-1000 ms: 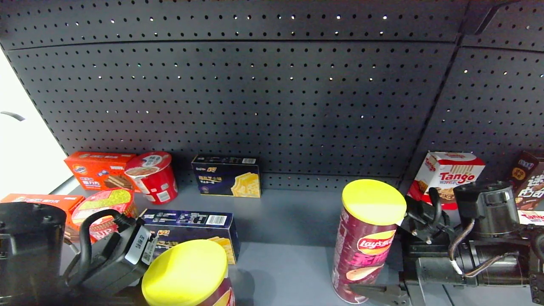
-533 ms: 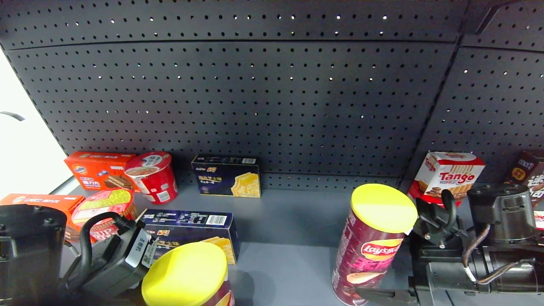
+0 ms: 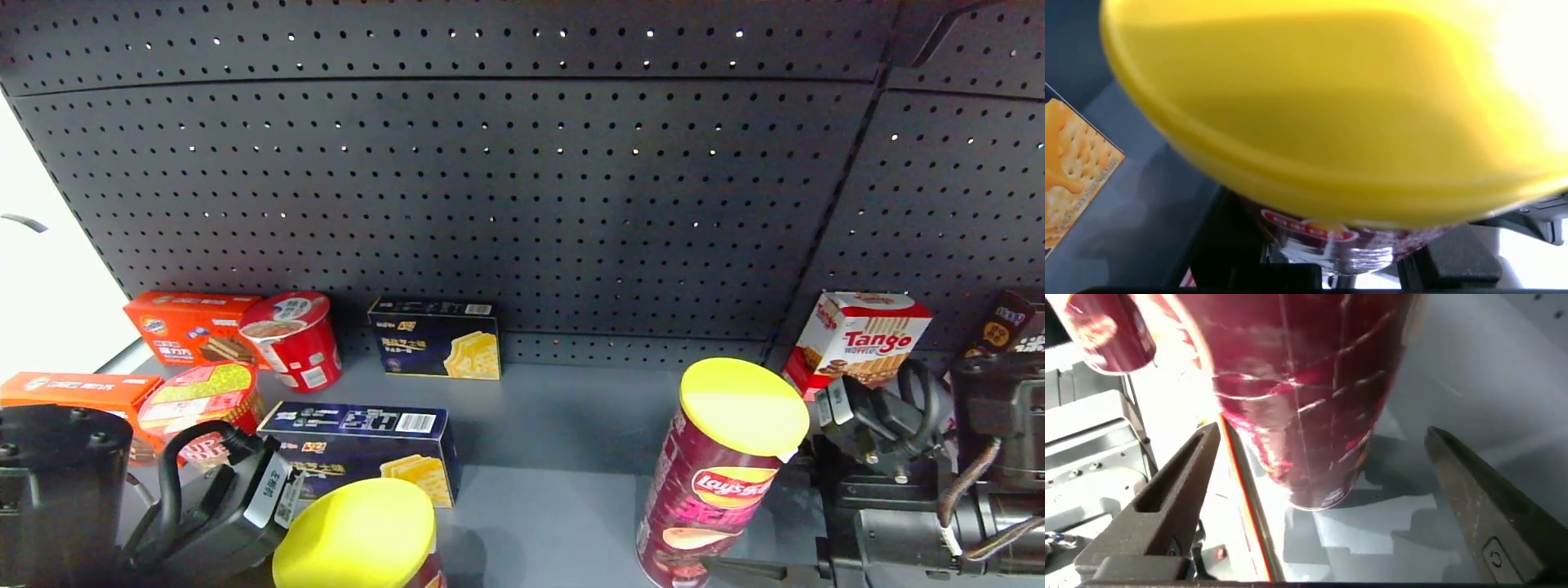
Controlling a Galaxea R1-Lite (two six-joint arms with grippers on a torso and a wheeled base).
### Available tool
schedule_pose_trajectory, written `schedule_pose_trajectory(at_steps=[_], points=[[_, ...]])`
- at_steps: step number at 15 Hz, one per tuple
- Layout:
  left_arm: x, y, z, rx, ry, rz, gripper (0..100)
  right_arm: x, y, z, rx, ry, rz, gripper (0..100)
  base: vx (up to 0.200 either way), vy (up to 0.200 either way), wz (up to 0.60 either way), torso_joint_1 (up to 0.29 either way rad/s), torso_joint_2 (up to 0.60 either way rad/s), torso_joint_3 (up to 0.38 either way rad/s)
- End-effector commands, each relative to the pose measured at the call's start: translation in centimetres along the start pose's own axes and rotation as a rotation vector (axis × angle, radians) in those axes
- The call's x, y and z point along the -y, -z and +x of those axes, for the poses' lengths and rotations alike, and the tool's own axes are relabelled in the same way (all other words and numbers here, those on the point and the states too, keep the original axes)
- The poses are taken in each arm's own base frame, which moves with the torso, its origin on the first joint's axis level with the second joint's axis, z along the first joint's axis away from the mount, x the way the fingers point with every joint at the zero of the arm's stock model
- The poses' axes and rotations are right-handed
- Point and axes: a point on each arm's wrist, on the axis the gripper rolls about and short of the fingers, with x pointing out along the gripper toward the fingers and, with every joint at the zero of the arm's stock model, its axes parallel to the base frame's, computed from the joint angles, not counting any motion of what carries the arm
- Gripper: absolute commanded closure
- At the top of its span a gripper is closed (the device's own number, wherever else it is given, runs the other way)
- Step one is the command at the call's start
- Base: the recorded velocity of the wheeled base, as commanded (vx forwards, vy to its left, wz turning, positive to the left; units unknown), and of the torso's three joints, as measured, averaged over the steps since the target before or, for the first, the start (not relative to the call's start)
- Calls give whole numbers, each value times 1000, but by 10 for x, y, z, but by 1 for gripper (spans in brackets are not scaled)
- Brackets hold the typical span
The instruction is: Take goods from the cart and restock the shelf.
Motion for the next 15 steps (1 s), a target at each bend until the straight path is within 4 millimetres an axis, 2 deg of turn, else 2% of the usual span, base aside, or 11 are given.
schedule_pose_trajectory(at_steps=[1,5,10,15], points=[[-1,-5,0,11,-1,11,100,-8,-9,-16,60,19,-32,0,0,0,0,0,0,0],[-10,-29,11,37,5,53,100,-18,-20,-39,142,56,-73,0,0,0,0,0,0,0],[-22,-53,31,49,32,82,100,-27,-14,-62,185,113,-15,0,0,0,0,0,0,0],[-37,-71,47,119,1,136,100,-27,-13,-65,190,131,-10,0,0,0,0,0,0,0]])
